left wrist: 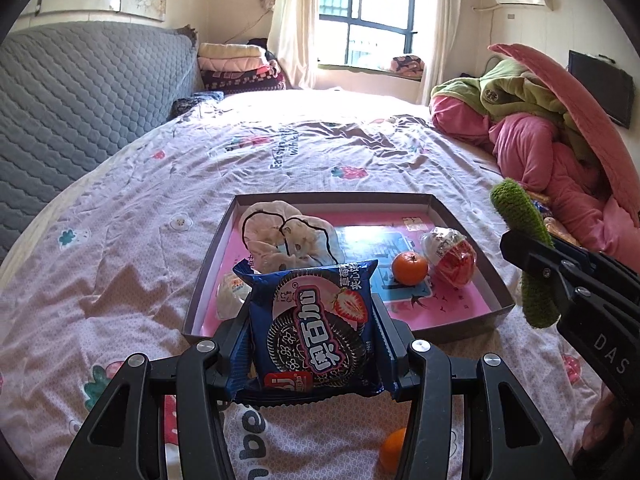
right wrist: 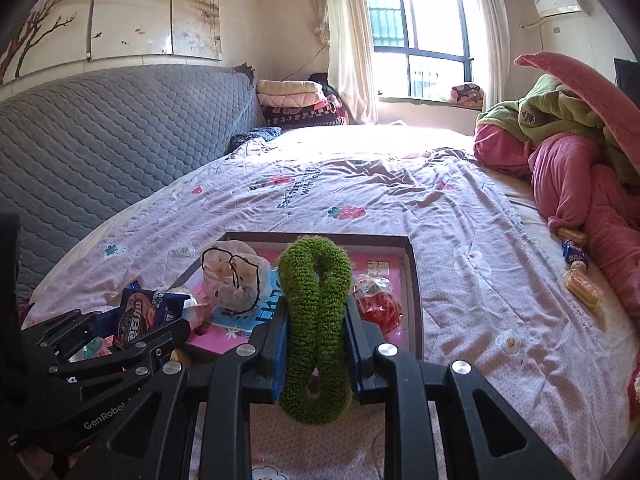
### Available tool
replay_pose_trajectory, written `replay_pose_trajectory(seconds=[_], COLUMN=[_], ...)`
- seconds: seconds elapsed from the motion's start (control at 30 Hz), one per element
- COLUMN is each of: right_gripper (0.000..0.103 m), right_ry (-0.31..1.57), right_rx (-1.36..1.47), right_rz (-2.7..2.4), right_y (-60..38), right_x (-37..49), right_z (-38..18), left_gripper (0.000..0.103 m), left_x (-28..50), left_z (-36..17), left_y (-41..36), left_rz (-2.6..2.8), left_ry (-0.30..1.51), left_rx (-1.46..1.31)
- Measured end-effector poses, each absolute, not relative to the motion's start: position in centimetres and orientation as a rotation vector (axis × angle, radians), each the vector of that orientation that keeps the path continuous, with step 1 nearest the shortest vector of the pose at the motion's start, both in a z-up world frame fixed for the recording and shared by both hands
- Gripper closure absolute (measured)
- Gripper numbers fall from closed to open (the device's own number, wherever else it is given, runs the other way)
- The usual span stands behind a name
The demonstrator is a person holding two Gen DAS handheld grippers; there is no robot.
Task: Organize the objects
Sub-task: 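Lift the cookie packet and the green ring and carry them toward the tray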
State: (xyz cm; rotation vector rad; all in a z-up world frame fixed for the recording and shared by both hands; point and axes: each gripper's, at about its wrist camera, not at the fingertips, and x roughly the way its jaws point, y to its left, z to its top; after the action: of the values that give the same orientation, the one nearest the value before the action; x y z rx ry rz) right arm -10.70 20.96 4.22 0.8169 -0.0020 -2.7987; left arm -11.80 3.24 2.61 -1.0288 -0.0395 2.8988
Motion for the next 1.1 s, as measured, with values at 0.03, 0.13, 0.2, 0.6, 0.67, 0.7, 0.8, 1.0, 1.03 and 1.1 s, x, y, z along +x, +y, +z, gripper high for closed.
replay_pose_trajectory(seconds=[0.03,0.13,0.2,0.6,0.67,0.7,0.8,1.0,1.03,1.1], right_gripper=[0.078,0.078,0.078,0.078,0.078,0.078,0.078,0.078,0.078,0.078], right_ry=[-0.001,0.001,0.000,-0.011,-0.007,-0.012,-0.030,-0.004,-0.007,-0.019], right_rx=[0.810,0.800,0.794,0.774,0.768,0.768,0.765,0.782,0.789,0.809], right_rz=[-2.801,-2.806,-2.810,-2.839,-2.847,-2.848,-2.846,-2.830,-2.819,-2.810], right_y=[21.0,21.0,21.0,21.1,21.0,21.0,21.0,20.5,20.4,20.4], right_x=[-10.7,-10.7,-10.8,-11.8,-12.1,-12.3,-12.9,-14.3,-14.6,-15.0], right_z=[4.3,4.4,4.5,4.3,4.2,4.1,4.0,3.5,3.4,3.0], left_gripper=[0.050,0.050,0.050,0.050,0.050,0.050,0.050,0.050,0.050,0.050], left_x=[-11.9,-12.2,-12.4,-15.8,-16.5,-16.8,-17.4,-18.9,-19.0,-19.5], left_z=[2.6,2.7,2.7,2.8,2.8,2.9,3.1,1.7,1.5,0.9], left_y=[3.3,3.5,3.6,2.0,2.0,2.1,2.5,3.4,3.6,4.0], left_rz=[2.898,2.900,2.900,2.938,2.934,2.931,2.928,2.858,2.850,2.836], left_ry=[-0.038,-0.039,-0.040,-0.111,-0.126,-0.123,-0.094,-0.107,-0.107,-0.100], left_rx=[-1.028,-1.025,-1.021,-1.015,-1.016,-1.008,-0.985,-1.051,-1.058,-1.083])
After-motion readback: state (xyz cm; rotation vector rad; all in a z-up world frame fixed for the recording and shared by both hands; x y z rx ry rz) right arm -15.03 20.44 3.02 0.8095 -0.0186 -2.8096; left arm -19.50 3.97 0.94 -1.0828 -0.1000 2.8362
